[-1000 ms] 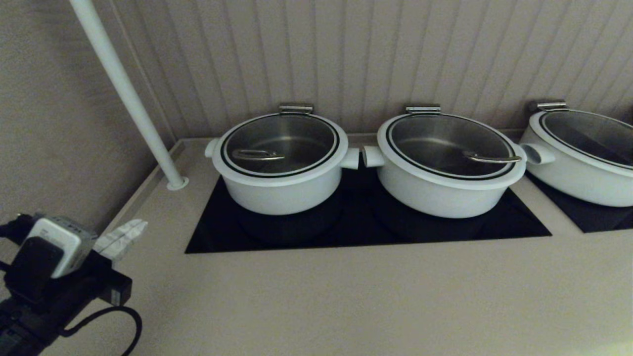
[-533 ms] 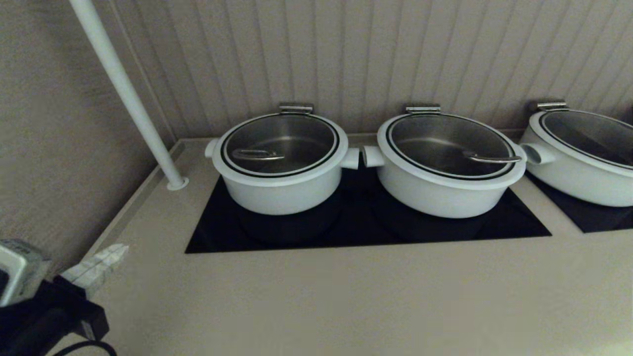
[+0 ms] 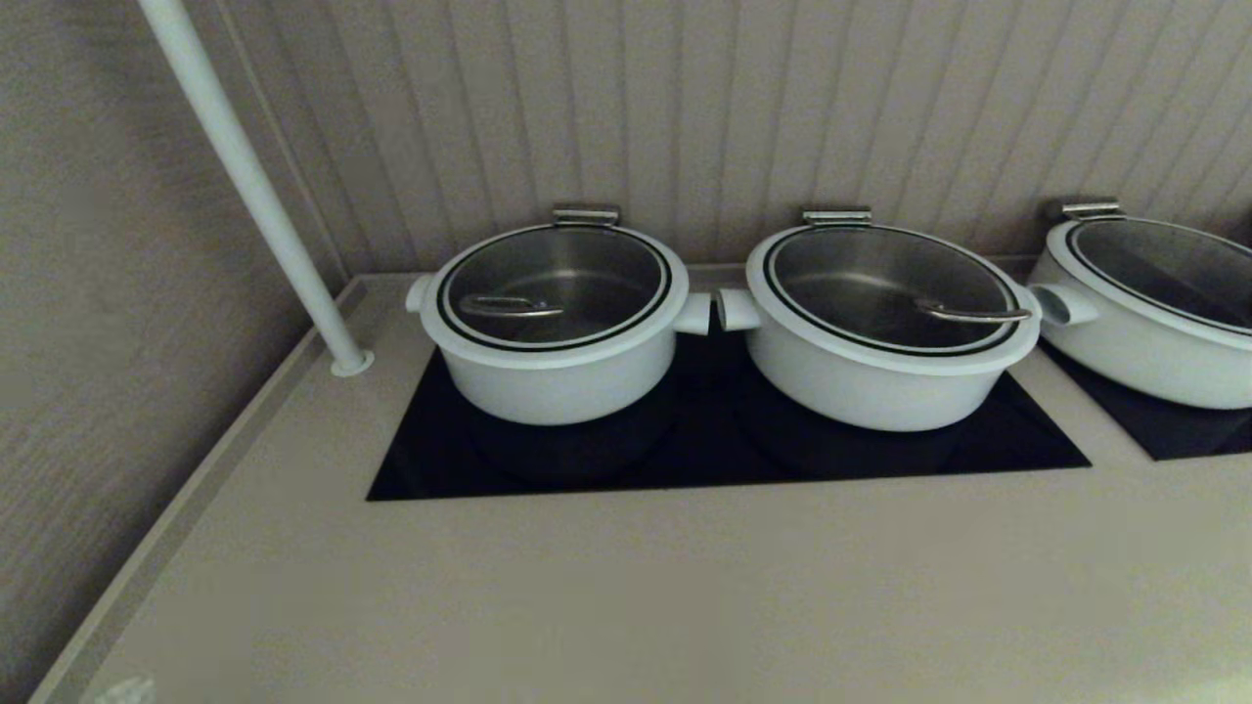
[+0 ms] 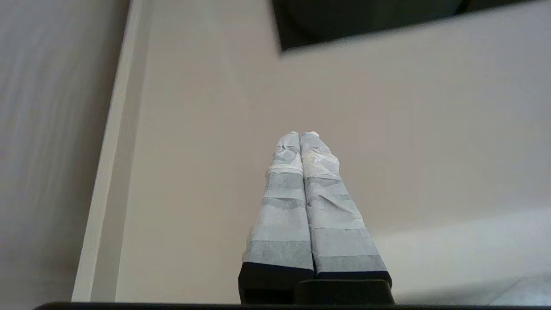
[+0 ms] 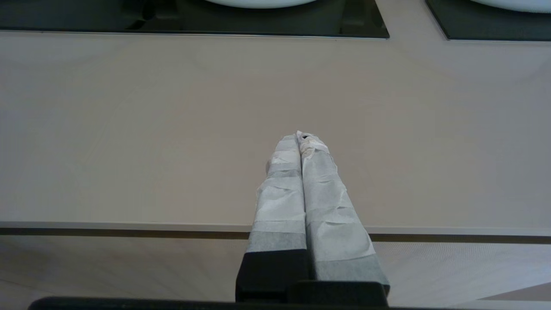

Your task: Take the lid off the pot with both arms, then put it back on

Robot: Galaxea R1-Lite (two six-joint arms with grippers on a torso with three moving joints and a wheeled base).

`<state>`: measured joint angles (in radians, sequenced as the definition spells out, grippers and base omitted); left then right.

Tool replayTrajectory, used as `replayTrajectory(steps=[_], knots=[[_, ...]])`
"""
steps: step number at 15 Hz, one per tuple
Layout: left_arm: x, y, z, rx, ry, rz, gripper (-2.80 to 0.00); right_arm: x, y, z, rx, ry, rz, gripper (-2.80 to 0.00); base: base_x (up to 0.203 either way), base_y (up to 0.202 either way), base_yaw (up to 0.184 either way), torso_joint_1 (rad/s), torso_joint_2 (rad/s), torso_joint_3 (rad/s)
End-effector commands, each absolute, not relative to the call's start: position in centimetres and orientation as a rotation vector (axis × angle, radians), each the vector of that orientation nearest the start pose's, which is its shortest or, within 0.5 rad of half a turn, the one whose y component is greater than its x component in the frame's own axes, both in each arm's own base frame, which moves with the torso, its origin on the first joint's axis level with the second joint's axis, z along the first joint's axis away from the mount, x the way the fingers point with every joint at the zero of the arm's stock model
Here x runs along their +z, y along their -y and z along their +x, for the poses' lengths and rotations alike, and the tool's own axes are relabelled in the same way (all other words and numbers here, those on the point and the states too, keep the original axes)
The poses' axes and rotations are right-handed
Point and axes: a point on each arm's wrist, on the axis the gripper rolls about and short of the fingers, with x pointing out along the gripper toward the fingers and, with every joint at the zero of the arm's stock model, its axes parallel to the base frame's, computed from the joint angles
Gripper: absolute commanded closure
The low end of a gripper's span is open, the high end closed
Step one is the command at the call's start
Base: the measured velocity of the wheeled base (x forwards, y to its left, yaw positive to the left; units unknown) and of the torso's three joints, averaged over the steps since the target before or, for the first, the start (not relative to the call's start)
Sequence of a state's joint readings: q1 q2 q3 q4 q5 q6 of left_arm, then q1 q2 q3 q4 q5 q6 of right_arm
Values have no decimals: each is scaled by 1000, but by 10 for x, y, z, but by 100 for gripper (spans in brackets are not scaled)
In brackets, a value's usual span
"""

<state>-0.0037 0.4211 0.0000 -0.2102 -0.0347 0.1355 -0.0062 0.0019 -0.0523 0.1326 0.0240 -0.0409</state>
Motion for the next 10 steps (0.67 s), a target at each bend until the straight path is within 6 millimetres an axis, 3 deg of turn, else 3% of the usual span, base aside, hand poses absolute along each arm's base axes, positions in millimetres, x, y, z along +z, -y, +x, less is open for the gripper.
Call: replayTrajectory(steps=[1, 4, 10], knots=[[87, 1, -9, -22, -86, 134, 0, 76, -1, -27, 20, -81, -40, 0, 0, 0, 0, 0, 0, 0], [76, 1, -22, -21, 1, 164, 0, 76, -1, -27, 20, -82, -40, 0, 0, 0, 0, 0, 0, 0], [76, 1, -23, -25, 1, 172, 0, 76, -1, -27, 20, -82, -40, 0, 0, 0, 0, 0, 0, 0]])
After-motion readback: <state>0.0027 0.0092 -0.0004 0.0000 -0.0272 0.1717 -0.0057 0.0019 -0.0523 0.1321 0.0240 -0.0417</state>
